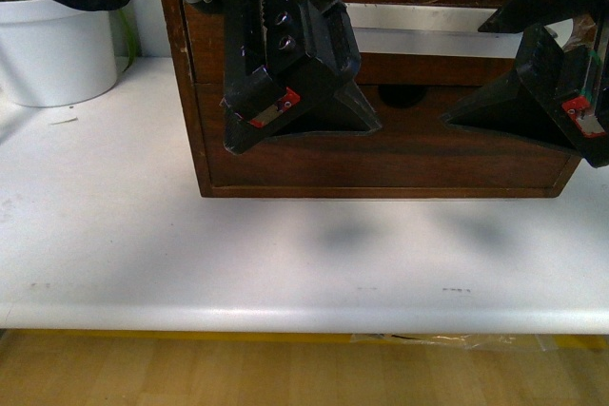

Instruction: Open drawer

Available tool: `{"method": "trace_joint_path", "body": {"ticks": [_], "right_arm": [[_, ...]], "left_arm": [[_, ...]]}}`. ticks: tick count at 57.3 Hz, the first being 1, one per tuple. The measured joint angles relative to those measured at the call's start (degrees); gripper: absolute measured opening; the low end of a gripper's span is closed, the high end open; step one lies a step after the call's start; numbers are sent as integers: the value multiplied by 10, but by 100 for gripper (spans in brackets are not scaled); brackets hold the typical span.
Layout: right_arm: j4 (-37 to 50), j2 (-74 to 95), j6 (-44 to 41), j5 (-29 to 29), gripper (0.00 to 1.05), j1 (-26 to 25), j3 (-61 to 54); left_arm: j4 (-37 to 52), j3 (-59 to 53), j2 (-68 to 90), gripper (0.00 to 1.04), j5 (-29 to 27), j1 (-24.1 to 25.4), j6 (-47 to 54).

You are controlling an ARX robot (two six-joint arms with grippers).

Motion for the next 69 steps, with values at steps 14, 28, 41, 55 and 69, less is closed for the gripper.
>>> {"method": "trace_joint_path", "body": {"ticks": [14,28,41,55,69], "right_arm": [[-7,2,1,-3,96,0,6],[-11,7,2,-3,96,-1,6],[-24,13,-8,-4,96,-3,10],[-39,14,-29,-5,96,-2,10],[-40,24,-49,-6,96,6,10]], "left_arm": [[-65,39,17,99,-35,-9,60],[-103,62,28,99,-40,-14,76],[-118,67,29,99,-39,-19,82],[-126,67,29,99,-35,-21,85],[-128,60,25,99,-32,-25,87]]}}
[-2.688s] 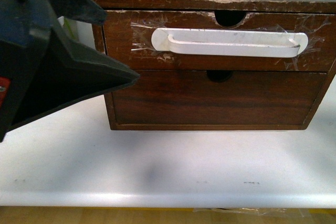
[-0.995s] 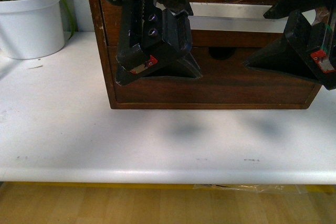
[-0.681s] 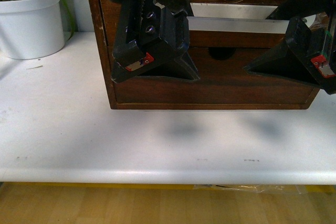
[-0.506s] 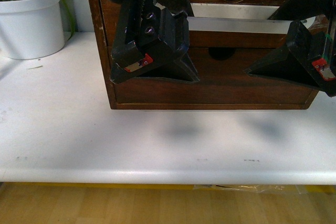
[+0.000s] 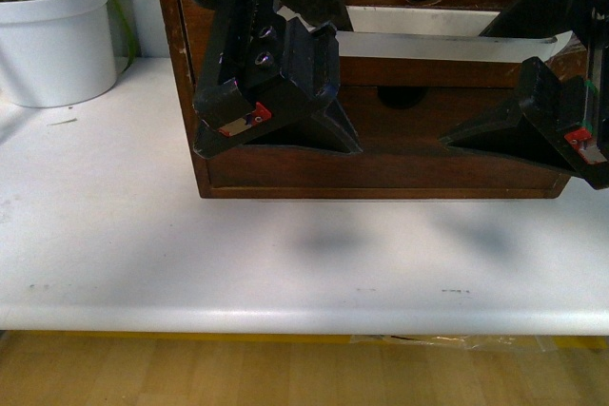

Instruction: Open drawer

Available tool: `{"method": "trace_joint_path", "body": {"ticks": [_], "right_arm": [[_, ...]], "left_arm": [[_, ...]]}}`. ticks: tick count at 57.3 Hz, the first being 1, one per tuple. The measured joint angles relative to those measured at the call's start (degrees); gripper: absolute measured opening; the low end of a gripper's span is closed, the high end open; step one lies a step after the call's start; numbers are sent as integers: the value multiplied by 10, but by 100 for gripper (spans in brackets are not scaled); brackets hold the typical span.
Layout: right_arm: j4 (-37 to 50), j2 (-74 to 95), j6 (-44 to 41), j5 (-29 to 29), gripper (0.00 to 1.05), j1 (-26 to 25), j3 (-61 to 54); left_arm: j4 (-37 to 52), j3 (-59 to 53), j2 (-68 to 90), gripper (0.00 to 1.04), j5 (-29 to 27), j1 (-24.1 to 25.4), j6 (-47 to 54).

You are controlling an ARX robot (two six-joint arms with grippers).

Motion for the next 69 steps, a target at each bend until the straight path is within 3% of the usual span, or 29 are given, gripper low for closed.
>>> {"method": "trace_joint_path", "body": {"ticks": [55,69], "right_arm": [[-80,-82,-74,-40,96,38,-80],[-25,-89,-32,-43,96,36,-94]], "left_arm": [[-51,-107,-114,99,19,-23,44],[38,-146,-134,99,31,-22,1]]}}
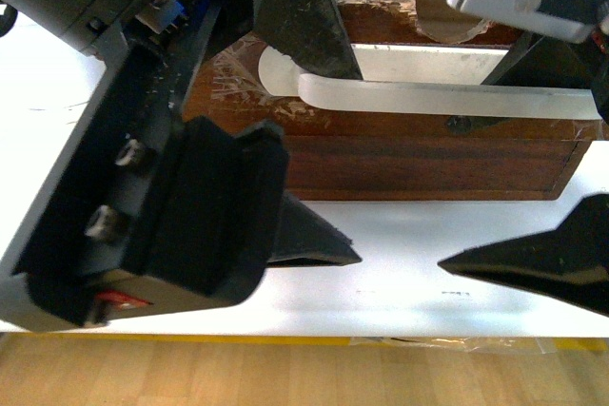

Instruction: Open drawer

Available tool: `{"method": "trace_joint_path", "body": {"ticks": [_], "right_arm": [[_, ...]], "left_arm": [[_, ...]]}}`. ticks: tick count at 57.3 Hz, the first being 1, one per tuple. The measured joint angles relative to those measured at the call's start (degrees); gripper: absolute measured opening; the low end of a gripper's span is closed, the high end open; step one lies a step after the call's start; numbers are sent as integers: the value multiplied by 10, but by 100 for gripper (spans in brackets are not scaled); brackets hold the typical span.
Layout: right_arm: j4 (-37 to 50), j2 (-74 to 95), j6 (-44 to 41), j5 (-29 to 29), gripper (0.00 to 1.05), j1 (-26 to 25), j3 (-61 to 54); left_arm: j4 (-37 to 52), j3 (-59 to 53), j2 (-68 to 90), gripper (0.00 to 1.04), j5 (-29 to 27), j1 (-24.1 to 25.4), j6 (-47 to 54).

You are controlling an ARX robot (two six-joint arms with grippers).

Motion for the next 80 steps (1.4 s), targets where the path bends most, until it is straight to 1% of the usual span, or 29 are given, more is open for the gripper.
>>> {"method": "trace_joint_path", "body": {"ticks": [18,23,27,34,36,37,38,45,51,53,56,61,65,73,80], "right_arm": [[42,-49,61,-19,96,-27,0],[69,-75,81,-16,96,-39,-6],[99,-99,101,-12,96,-49,-24],[176,-170,157,-3,96,-74,-87],[198,-193,178,3,96,-81,-106],[210,-204,186,8,96,-84,-117],[223,-216,197,13,96,-88,-129],[286,-303,272,49,96,-111,-209],[300,-371,328,77,96,-130,-265],[300,-398,346,93,96,-134,-286],[301,-431,373,116,96,-136,-312],[298,-490,416,168,96,-138,-355],[289,-530,447,195,96,-144,-380],[263,-609,509,231,96,-151,-420],[261,-660,549,234,96,-153,-442]], "left_arm": [[155,-39,-58,99,10,13,-85],[203,-59,-83,99,0,20,-116],[259,-88,-110,99,-17,28,-151],[379,-161,-176,99,-83,46,-221],[421,-189,-199,99,-117,52,-248],[430,-195,-203,99,-125,54,-255],[455,-213,-218,99,-153,58,-268],[510,-289,-280,99,-250,68,-326],[519,-356,-338,99,-328,64,-373],[505,-387,-366,99,-371,61,-407],[484,-418,-393,99,-417,59,-441],[447,-464,-436,99,-475,55,-499],[417,-495,-483,99,-519,51,-537],[353,-526,-572,99,-581,51,-614],[293,-549,-623,99,-595,70,-692]]}}
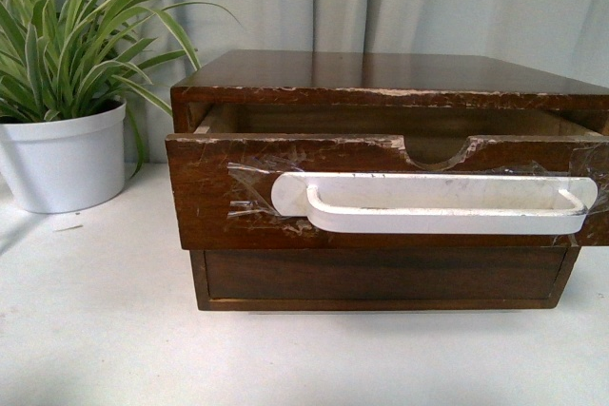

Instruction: Open drawer

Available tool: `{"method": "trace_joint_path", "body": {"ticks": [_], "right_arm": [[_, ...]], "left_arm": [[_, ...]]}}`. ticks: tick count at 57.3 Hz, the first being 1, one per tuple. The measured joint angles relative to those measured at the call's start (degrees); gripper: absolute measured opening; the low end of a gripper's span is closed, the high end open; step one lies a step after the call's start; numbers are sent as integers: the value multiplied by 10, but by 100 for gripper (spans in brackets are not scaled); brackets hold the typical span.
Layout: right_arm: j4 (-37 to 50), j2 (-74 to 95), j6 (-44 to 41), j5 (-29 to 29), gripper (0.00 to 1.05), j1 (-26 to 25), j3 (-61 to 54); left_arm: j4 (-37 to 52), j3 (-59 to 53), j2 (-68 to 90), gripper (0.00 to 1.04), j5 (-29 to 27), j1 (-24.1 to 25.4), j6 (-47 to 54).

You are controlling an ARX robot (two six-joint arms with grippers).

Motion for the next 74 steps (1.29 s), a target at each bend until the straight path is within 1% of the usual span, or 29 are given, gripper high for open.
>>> {"method": "trace_joint_path", "body": {"ticks": [4,11,12,13,14,15,17,18,19,21,22,23,25,26,30,31,33,34,36,37,39,40,43,45,49,56,74], "right_arm": [[0,-4,10,0,96,-1,0],[0,-4,15,0,96,-1,-1],[1,-5,15,3,95,-2,-2],[9,-8,14,12,93,-8,-5],[14,-9,13,17,91,-11,-7],[21,-12,12,23,88,-15,-11],[28,-16,10,33,83,-21,-17],[30,-19,9,36,79,-24,-20],[29,-24,9,38,75,-27,-22],[-4,-53,9,42,67,-31,-26],[-19,-71,9,40,61,-31,-32],[-23,-79,8,39,58,-31,-36],[-24,-95,8,39,49,-31,-41],[-24,-96,8,39,47,-31,-41],[-24,-102,8,39,35,-31,-45],[-24,-104,8,39,30,-31,-49],[-24,-106,8,39,24,-31,-51],[-24,-107,8,39,19,-31,-54],[-24,-109,8,39,14,-31,-56],[-24,-110,8,39,10,-31,-58],[-23,-113,8,38,3,-31,-60],[-23,-114,7,37,1,-31,-60],[-22,-116,6,37,1,-31,-63],[-22,-118,6,39,1,-31,-65],[-21,-122,6,39,1,-31,-70],[-19,-144,6,39,1,-31,-94],[-19,-145,6,39,1,-31,-94]], "left_arm": [[-2,-2,-6,99,0,1,-24],[-2,-2,-7,99,3,2,-34],[14,-7,-14,96,22,9,-28],[26,-12,-18,95,38,13,-22],[54,-23,-26,91,71,24,-14],[68,-29,-31,89,87,29,-9],[108,-49,-48,82,137,49,7],[113,-52,-52,80,147,53,10],[121,-57,-63,75,166,64,17],[122,-60,-78,66,194,83,26],[122,-62,-82,63,202,90,29],[120,-64,-88,57,213,99,31],[116,-68,-94,50,223,111,33],[114,-70,-98,46,229,116,35],[106,-75,-110,36,242,130,36],[82,-75,-130,30,242,131,38],[45,-77,-158,23,247,138,38],[35,-80,-171,20,251,141,39],[24,-81,-190,12,277,158,40],[23,-81,-195,9,306,175,41],[21,-81,-200,4,327,199,41],[21,-82,-202,4,334,210,42],[21,-90,-214,4,334,230,42],[21,-97,-221,4,336,233,42],[20,-100,-225,4,345,234,43],[20,-100,-225,4,343,235,43],[20,-100,-226,4,343,235,43]]}}
